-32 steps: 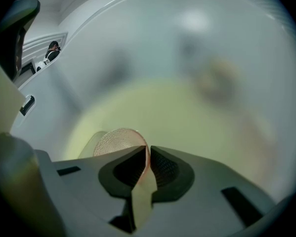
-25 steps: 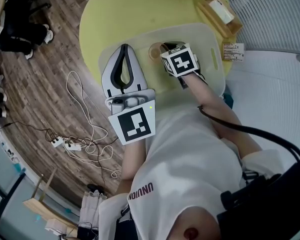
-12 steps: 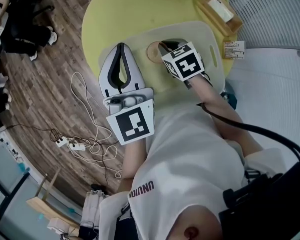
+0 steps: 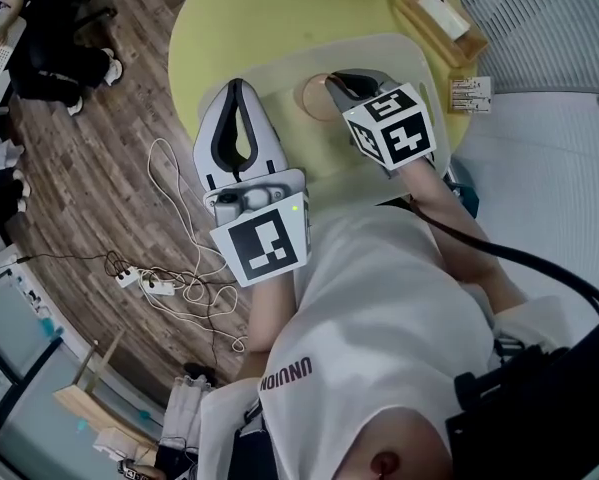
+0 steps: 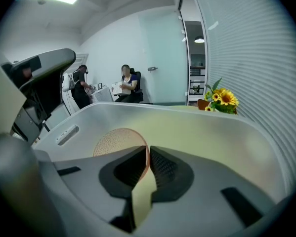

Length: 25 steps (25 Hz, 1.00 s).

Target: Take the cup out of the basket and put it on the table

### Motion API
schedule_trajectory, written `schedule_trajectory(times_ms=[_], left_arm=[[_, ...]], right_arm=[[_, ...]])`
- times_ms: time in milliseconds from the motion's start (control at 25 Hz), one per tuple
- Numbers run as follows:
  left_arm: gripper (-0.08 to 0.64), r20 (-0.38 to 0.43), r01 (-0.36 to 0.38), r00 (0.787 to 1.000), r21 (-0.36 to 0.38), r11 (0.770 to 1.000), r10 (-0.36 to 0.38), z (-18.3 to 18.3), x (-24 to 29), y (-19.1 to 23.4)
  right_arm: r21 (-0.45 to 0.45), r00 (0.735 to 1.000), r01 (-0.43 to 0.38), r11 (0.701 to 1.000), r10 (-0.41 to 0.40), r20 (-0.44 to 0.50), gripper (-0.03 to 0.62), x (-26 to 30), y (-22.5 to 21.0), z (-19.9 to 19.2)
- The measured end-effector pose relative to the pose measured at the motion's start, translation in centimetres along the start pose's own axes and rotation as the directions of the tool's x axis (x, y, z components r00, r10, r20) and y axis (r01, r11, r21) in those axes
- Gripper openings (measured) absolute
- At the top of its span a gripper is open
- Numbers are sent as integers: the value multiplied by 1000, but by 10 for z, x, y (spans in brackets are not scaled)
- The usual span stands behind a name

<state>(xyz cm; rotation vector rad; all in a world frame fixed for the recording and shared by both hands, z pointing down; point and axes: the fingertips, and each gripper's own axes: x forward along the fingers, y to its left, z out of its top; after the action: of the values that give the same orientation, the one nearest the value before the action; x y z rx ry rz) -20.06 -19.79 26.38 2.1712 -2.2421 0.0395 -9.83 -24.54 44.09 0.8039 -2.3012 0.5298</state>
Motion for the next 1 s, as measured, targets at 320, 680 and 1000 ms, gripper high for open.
schedule_trajectory(times_ms=[320,680,1000], left_arm=[[12,20,4,1000,8,1000,-4,11,-8,-8],[12,48,12,999,11,1000,-12,23,-21,-19],[12,59,13,998,33,999,-15,26,-25,-23]], right_arm=[[-3,992,-16,1000,17,125,40,-34,7,23],[25,971,-14,1000,8,240,40,-58,3,32],[64,950,-45,997,23,311,40,-70,3,43]])
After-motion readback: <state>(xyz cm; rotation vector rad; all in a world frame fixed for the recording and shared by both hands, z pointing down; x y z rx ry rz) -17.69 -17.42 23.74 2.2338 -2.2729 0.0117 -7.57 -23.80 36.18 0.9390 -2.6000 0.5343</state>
